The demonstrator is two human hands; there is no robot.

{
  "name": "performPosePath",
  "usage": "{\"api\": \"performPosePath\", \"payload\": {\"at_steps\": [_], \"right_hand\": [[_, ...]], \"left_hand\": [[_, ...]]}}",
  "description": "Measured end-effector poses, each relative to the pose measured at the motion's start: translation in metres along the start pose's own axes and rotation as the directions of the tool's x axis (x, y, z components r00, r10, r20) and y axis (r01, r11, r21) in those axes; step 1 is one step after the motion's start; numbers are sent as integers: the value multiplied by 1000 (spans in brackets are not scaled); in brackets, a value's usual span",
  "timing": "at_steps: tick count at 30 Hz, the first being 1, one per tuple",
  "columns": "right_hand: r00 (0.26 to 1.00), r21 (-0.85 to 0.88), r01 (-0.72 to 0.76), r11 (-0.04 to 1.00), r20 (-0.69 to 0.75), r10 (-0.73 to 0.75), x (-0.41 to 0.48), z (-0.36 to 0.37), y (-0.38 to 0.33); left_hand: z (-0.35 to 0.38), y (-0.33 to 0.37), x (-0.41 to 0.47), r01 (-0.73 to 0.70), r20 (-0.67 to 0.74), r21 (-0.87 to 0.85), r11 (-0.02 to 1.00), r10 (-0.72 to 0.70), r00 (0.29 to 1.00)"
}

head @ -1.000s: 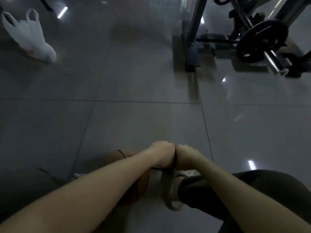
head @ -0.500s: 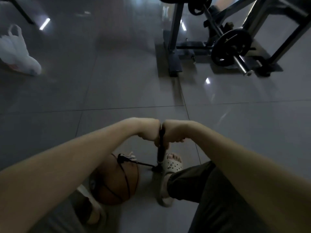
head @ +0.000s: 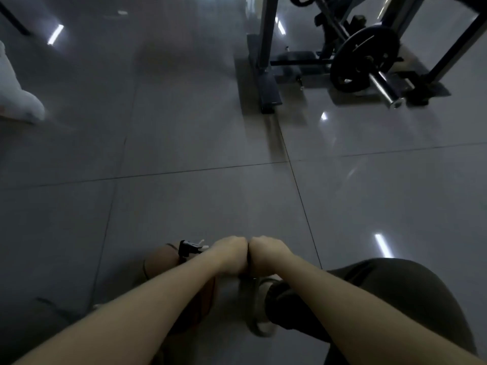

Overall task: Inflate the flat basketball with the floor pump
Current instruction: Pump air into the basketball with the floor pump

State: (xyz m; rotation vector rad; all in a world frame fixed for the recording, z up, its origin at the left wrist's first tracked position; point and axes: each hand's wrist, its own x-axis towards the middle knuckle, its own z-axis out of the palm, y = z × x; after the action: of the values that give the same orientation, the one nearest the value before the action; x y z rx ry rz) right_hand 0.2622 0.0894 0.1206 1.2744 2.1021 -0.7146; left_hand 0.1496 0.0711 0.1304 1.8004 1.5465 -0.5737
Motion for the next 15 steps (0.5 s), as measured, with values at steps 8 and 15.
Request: {"api": "performPosePath", "payload": {"at_steps": [8, 15], "right_hand": [[982, -29, -15, 999, 188, 20, -7, -15, -4], [995, 288, -20, 958, 98, -9, -71, -128, 6]], "left_hand": [[-5, 3, -3, -38, 9, 71, 997, 38, 999], [-121, 15, -61, -44, 26, -81, 996, 46, 999]]}}
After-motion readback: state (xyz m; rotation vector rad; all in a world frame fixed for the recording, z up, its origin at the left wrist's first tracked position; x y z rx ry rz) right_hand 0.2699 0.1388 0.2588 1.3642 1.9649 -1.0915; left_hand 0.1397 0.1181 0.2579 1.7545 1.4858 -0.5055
